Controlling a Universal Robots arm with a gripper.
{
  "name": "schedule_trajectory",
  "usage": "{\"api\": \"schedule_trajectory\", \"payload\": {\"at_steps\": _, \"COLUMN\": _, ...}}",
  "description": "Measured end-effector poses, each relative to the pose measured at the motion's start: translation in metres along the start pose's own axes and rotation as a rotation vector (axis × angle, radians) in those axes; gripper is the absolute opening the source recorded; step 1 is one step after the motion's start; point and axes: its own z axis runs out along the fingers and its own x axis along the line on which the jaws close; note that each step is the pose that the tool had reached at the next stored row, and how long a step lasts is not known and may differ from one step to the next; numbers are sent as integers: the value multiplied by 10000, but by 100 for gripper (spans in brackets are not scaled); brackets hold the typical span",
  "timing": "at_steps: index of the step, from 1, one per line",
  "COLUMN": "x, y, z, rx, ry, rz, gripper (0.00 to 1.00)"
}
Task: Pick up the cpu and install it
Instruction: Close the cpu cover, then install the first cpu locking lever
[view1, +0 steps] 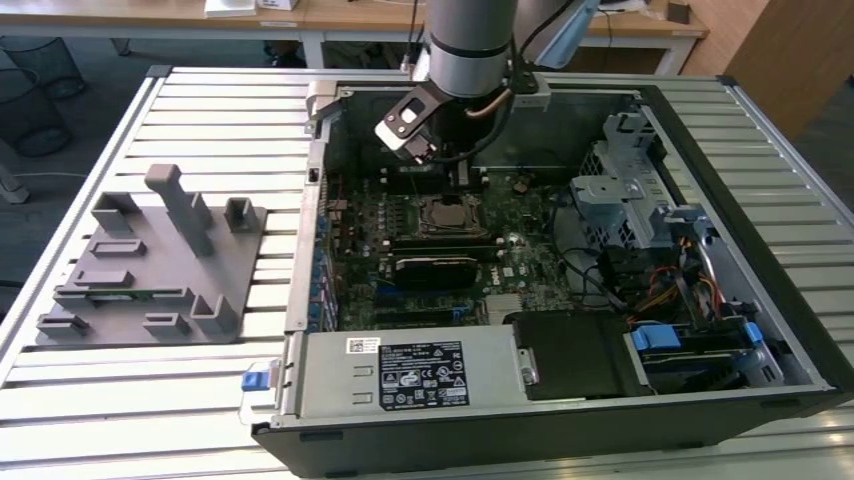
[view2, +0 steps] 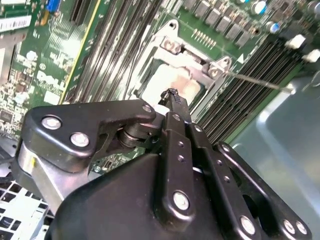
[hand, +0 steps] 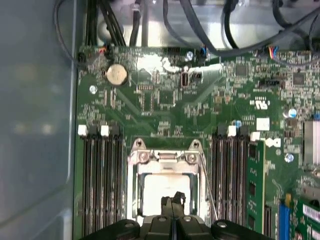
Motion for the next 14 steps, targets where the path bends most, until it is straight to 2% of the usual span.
{"api": "schedule_trajectory", "payload": {"at_steps": 4, "x": -1, "y": 55, "z": 1, "rx": 0, "ry": 0, "rz": 0, "gripper": 11}}
{"api": "schedule_trajectory", "payload": {"at_steps": 7, "x": 0, "y": 55, "z": -18, "rx": 0, "ry": -1, "rz": 1, "gripper": 11}}
{"api": "schedule_trajectory", "payload": {"at_steps": 14, "x": 0, "y": 57, "z": -214, "rx": 1, "ry": -2, "rz": 1, "gripper": 11}}
